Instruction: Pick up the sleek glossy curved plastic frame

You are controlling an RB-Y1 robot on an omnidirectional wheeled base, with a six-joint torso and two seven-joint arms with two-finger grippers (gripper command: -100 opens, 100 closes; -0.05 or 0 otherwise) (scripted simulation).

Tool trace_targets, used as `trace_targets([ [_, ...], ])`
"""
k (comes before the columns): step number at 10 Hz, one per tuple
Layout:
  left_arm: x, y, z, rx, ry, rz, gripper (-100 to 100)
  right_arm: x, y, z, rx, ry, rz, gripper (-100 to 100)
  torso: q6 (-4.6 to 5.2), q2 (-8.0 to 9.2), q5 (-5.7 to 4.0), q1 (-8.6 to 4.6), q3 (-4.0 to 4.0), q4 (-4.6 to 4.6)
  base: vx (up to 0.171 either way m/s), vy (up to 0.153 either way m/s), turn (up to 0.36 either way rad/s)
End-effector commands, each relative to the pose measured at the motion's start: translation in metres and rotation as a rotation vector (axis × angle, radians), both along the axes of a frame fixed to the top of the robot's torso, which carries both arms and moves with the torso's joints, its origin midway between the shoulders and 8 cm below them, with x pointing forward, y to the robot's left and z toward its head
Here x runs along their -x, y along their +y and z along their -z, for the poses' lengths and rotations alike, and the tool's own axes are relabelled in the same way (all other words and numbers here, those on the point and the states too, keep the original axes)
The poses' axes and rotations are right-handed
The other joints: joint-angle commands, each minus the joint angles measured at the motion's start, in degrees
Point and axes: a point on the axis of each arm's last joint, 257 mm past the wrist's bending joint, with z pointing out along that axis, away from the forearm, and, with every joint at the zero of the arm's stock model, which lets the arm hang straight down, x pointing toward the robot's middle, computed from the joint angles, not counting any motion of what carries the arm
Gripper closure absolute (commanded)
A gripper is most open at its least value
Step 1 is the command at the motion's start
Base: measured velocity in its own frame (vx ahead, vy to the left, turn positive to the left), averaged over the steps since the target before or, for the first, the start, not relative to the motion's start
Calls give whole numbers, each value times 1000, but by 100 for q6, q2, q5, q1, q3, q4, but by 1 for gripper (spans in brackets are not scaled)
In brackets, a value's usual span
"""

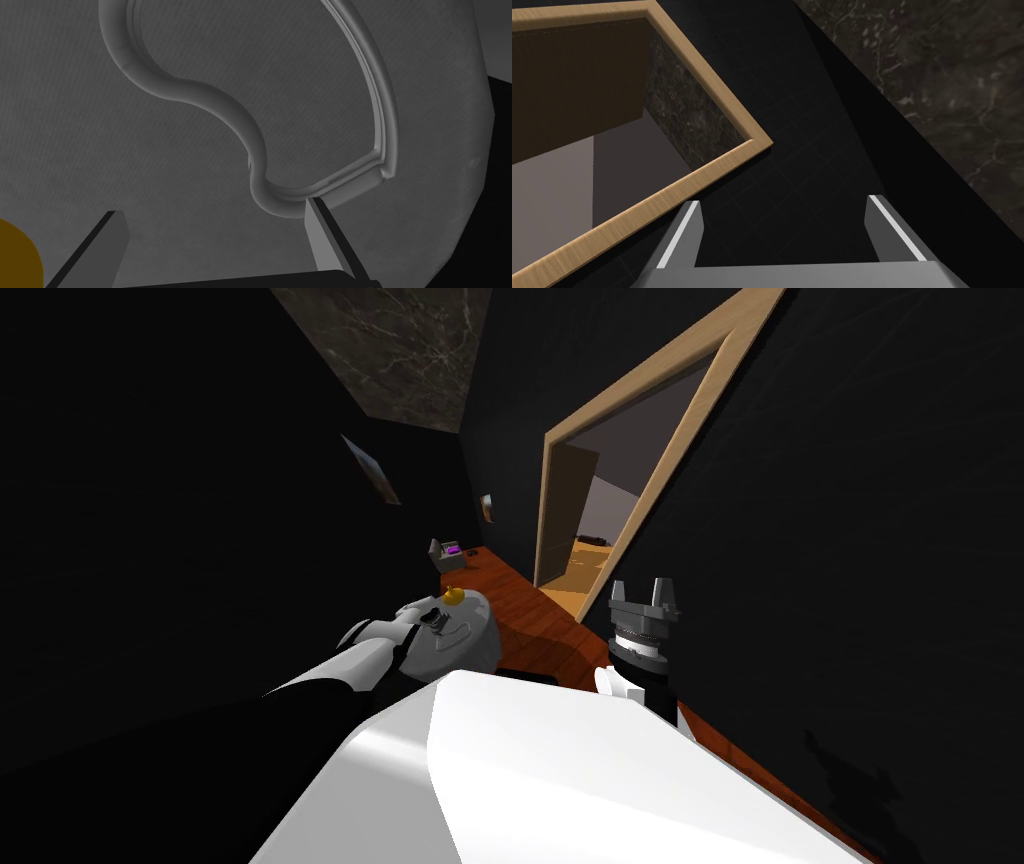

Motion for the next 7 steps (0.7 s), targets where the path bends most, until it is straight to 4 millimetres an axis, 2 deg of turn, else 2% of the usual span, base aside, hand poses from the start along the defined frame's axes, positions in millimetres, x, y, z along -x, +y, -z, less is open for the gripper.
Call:
trace_targets([
  [1,23,-8,15,37,47,-17,-100,0,0,0,0,0,0,0,0,0,0,0,0,0,2,55,-82],
  [2,20,-8,13,34,40,-11,-100,0,0,0,0,0,0,0,-2,-1,3,4,-1,-1,5,45,-22],
  [4,29,-10,19,45,58,-20,-100,0,0,0,0,0,0,0,0,-7,-1,-7,-4,-1,8,16,0],
  [6,28,-9,20,41,55,-16,-100,0,0,0,0,0,0,0,-1,-6,-2,-14,-4,-1,3,2,-4],
  [7,29,-10,20,42,56,-17,0,0,0,0,0,0,0,0,0,-5,-3,-17,-3,-1,0,0,0],
])
